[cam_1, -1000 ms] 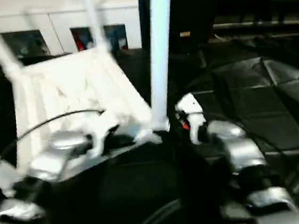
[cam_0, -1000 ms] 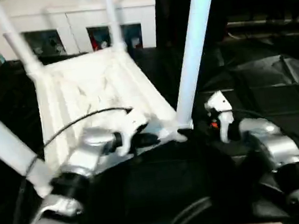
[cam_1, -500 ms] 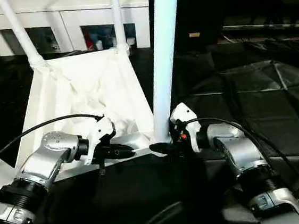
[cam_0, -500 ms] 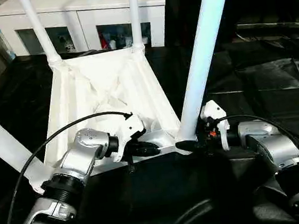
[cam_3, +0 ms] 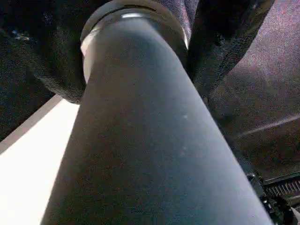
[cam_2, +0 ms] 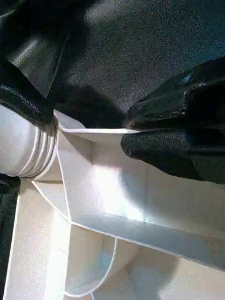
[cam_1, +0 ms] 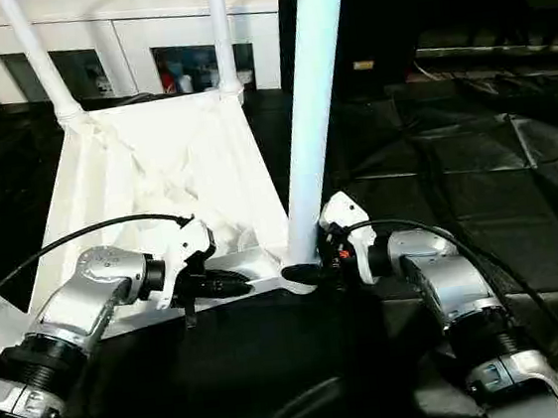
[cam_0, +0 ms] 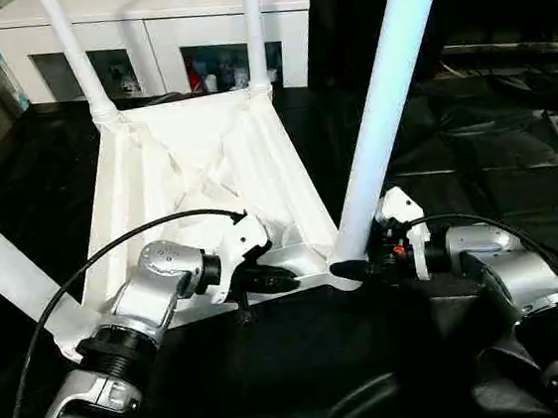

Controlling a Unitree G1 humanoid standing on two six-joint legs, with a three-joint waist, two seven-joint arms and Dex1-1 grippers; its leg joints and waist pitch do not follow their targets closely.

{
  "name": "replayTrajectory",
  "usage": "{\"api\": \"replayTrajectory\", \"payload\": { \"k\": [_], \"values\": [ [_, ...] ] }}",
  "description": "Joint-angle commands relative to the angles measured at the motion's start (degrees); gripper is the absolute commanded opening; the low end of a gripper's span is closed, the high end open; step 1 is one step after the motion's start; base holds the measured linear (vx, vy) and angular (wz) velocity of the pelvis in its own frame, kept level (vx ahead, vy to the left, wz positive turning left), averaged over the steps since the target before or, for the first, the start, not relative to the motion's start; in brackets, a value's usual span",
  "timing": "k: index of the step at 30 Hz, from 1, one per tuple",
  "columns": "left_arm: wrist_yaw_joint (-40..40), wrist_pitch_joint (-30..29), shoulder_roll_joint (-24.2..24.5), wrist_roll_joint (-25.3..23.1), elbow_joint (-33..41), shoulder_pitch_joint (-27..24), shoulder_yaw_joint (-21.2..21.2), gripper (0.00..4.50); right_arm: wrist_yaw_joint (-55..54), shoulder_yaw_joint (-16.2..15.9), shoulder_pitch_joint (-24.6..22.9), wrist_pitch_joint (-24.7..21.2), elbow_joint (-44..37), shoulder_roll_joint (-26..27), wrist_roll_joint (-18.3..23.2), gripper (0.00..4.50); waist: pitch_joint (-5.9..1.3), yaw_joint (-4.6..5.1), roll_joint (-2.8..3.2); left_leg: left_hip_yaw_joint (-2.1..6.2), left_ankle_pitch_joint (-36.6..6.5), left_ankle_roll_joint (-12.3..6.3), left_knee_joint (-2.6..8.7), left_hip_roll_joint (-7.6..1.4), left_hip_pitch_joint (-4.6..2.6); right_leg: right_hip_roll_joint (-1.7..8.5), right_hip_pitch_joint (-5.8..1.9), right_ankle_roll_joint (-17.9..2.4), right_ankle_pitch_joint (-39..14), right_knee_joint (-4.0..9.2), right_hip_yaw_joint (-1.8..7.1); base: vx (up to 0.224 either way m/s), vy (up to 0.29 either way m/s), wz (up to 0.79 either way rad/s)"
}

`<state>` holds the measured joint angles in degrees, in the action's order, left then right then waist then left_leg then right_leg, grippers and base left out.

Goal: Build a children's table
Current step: Rotate leg to tighten

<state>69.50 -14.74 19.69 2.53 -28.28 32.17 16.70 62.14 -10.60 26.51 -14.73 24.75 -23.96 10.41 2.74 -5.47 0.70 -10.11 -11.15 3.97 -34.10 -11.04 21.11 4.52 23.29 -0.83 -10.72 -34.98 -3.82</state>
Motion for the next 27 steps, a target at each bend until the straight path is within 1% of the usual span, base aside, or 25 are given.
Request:
{"api": "replayTrajectory", "payload": {
  "k": [1,2,3,4,5,6,7,8,9,10,11,12,13,14,15,17,18,19,21,22,23,25,26,27],
  "values": [
    [-0.99,0.08,-1.01,0.72,1.10,0.37,-0.02,0.00,-0.50,-1.13,-1.60,0.14,0.05,0.66,-0.82,2.75,-3.82,0.15,-0.63,0.25,-5.10,-4.76,3.56,-2.12,-0.45,3.66,-3.40,-14.26,-5.11,3.34,2.57,0.000,0.000,0.00],
    [-2.34,0.04,-1.67,0.68,0.47,0.64,-0.46,0.00,-2.56,-0.37,-1.68,0.14,1.06,1.56,-0.86,2.74,-3.75,0.22,-0.75,0.20,-5.35,-4.66,3.56,-2.07,-0.37,3.70,-3.43,-14.22,-5.46,3.46,2.59,0.000,0.000,0.00],
    [-5.35,-0.09,-2.92,0.19,-0.99,1.37,-1.14,0.00,-7.01,1.07,-1.40,0.41,3.06,3.27,-1.20,2.74,-3.63,0.38,-0.52,0.18,-6.14,-4.22,3.65,-2.09,-0.47,3.70,-3.19,-14.16,-6.57,3.66,2.62,0.000,0.000,0.00],
    [-8.37,0.00,-4.20,-0.33,-2.49,2.15,-1.76,0.00,-11.20,2.43,-1.08,0.61,4.76,4.93,-1.44,2.74,-3.54,0.46,-0.58,0.24,-6.96,-3.71,3.75,-2.06,-0.57,3.70,-3.17,-14.05,-7.83,3.84,2.55,0.000,0.000,0.00],
    [-12.26,-0.15,-5.90,-1.03,-4.19,3.10,-2.40,0.00,-16.37,4.01,-0.61,0.78,6.49,7.03,-1.65,2.74,-3.42,0.59,-0.63,0.29,-9.06,-2.67,3.90,-1.93,-0.72,3.83,-3.19,-13.24,-11.69,4.31,2.51,0.000,0.000,0.00],
    [-15.75,-0.55,-7.48,-1.62,-5.49,3.87,-2.87,0.00,-20.79,5.30,-0.20,0.85,7.69,8.89,-1.77,2.74,-3.35,0.84,-0.60,0.36,-10.26,-1.59,4.05,-1.90,-0.94,3.81,-2.99,-12.27,-14.79,4.71,2.52,0.000,0.000,0.00],
    [-18.84,-0.72,-8.93,-2.12,-6.59,4.50,-3.23,0.00,-24.66,6.40,0.22,0.80,8.67,10.47,-1.85,2.74,-3.36,0.88,-0.62,0.41,-10.50,-0.99,4.08,-1.93,-0.94,3.82,-3.04,-11.91,-15.57,4.70,2.54,0.000,0.000,0.00],
    [-20.58,-0.86,-9.81,-2.35,-7.21,4.85,-3.44,0.00,-26.84,7.03,0.49,0.70,9.19,11.41,-1.84,2.74,-3.27,1.11,-0.40,0.48,-10.93,-0.42,4.21,-1.78,-0.78,3.72,-3.07,-10.96,-16.91,4.94,2.52,0.000,0.000,0.00],
    [-23.42,-1.19,-11.29,-2.62,-8.12,5.37,-3.83,0.00,-29.65,8.01,0.91,0.36,9.73,12.91,-1.49,2.74,-3.34,1.19,-0.51,0.59,-11.45,-0.22,4.30,-1.76,-0.75,3.75,-3.16,-10.29,-17.77,5.06,2.48,0.000,0.000,0.00],
    [-26.52,-1.55,-12.97,-2.89,-9.05,5.92,-4.24,0.00,-32.48,8.87,1.36,0.01,10.18,14.43,-1.23,2.74,-3.39,1.14,-0.61,0.55,-11.52,-0.29,4.21,-1.75,-0.86,3.75,-3.13,-10.03,-17.81,5.12,2.49,0.000,0.000,0.00],
    [-28.67,-1.78,-14.26,-3.07,-9.69,6.29,-4.47,0.00,-34.73,9.37,1.71,-0.29,10.49,15.55,-1.24,2.74,-3.32,1.33,-0.49,0.52,-11.51,-0.40,4.22,-1.74,-0.85,3.70,-2.96,-9.91,-17.79,5.21,2.60,0.000,0.000,0.00],
    [-30.04,-1.90,-15.08,-3.18,-10.09,6.53,-4.59,0.00,-36.20,9.65,1.93,-0.47,10.67,16.25,-1.29,2.74,-3.40,1.40,-0.59,0.51,-11.14,-0.65,4.15,-1.62,-0.75,3.67,-3.06,-9.80,-17.65,5.18,2.52,0.000,0.000,0.00],
    [-31.66,-1.92,-16.59,-3.61,-10.61,6.71,-4.23,0.00,-39.24,9.70,2.56,-0.19,11.62,17.49,-2.29,2.74,-3.40,1.35,-0.51,0.56,-10.96,-0.81,4.20,-1.62,-0.66,3.70,-3.11,-9.72,-17.59,5.23,2.51,0.000,0.000,0.00],
    [-32.19,-1.95,-17.53,-4.06,-10.79,6.73,-3.57,0.00,-40.67,9.48,2.95,0.27,12.24,18.31,-2.94,2.74,-3.41,1.48,-0.50,0.52,-10.62,-0.95,4.17,-1.64,-0.62,3.64,-2.94,-9.68,-17.00,5.22,2.53,0.000,0.000,0.00],
    [-32.37,-2.12,-19.16,-4.80,-11.01,6.63,-2.28,0.00,-41.65,8.75,3.57,1.21,13.18,19.71,-3.95,2.74,-3.49,1.51,-0.50,0.55,-10.41,-1.04,4.14,-1.59,-0.56,3.65,-3.06,-9.73,-16.56,5.15,2.49,0.000,0.000,0.00],
    [-32.34,-1.89,-19.41,-5.34,-11.32,6.66,-1.75,0.00,-40.82,8.67,3.65,1.97,13.05,20.17,-3.88,2.74,-3.50,1.57,-0.49,0.54,-10.15,-1.59,4.11,-1.60,-0.45,3.64,-3.10,-9.97,-15.48,5.10,2.47,0.000,0.000,0.00],
    [-32.36,-1.69,-19.43,-5.56,-11.56,6.72,-1.52,0.00,-40.34,8.97,3.67,2.29,12.88,20.46,-3.47,3.09,-3.55,1.56,-0.46,0.52,-9.87,-2.08,4.06,-1.61,-0.38,3.64,-3.15,-10.15,-14.50,5.02,2.52,0.000,0.000,0.00],
    [-32.54,-1.48,-19.44,-5.74,-11.90,6.84,-1.35,0.00,-40.13,9.29,3.72,2.56,12.79,20.75,-3.08,3.30,-3.59,1.55,-0.41,0.55,-9.66,-2.26,4.10,-1.66,-0.38,3.64,-3.17,-10.28,-14.01,4.95,2.50,0.000,0.000,0.00],
    [-31.88,-1.13,-18.18,-5.68,-12.04,6.90,-1.62,0.00,-38.18,10.19,3.65,2.80,11.13,20.45,-1.39,3.53,-3.56,1.59,-0.37,0.50,-9.98,-2.62,4.09,-1.64,-0.38,3.62,-3.15,-10.64,-13.70,4.98,2.48,0.000,0.000,0.00],
    [-31.46,-1.04,-17.51,-5.66,-11.97,6.92,-1.83,0.00,-37.08,10.23,3.58,2.84,10.34,20.10,-0.82,3.53,-3.50,1.61,-0.37,0.51,-10.27,-2.69,4.13,-1.64,-0.36,3.62,-3.15,-10.60,-13.96,5.01,2.48,0.000,0.000,0.00],
    [-31.37,-0.98,-17.35,-5.69,-12.01,6.95,-1.90,0.00,-36.83,10.18,3.61,2.88,10.22,20.03,-0.71,3.65,-3.52,1.63,-0.52,0.52,-10.45,-2.80,4.14,-1.65,-0.36,3.68,-3.21,-10.55,-14.29,5.03,2.49,0.000,0.000,0.00],
    [-28.20,-0.25,-15.73,-5.15,-10.78,6.49,-1.91,0.00,-32.23,9.43,3.27,1.18,8.22,18.56,0.45,3.87,-3.43,1.71,-0.49,0.54,-11.08,-2.98,4.19,-1.59,-0.29,3.66,-3.24,-10.19,-15.67,5.20,2.42,0.000,0.000,0.00],
    [-27.03,0.16,-15.06,-5.02,-10.26,6.27,-1.82,0.00,-30.66,8.95,3.10,1.09,7.54,17.67,0.41,3.92,-3.38,1.76,-0.50,0.56,-11.28,-3.13,4.24,-1.64,-0.28,3.70,-3.22,-9.96,-16.29,5.26,2.45,0.000,0.000,0.00],
    [-25.42,0.63,-14.12,-4.84,-9.55,5.95,-1.72,0.00,-28.45,8.28,2.85,0.94,6.60,16.39,0.37,3.92,-3.43,1.77,-0.58,0.62,-10.92,-3.24,4.24,-1.62,-0.09,3.67,-3.40,-9.65,-16.46,5.22,2.40,0.000,0.000,0.00]
  ]
}}
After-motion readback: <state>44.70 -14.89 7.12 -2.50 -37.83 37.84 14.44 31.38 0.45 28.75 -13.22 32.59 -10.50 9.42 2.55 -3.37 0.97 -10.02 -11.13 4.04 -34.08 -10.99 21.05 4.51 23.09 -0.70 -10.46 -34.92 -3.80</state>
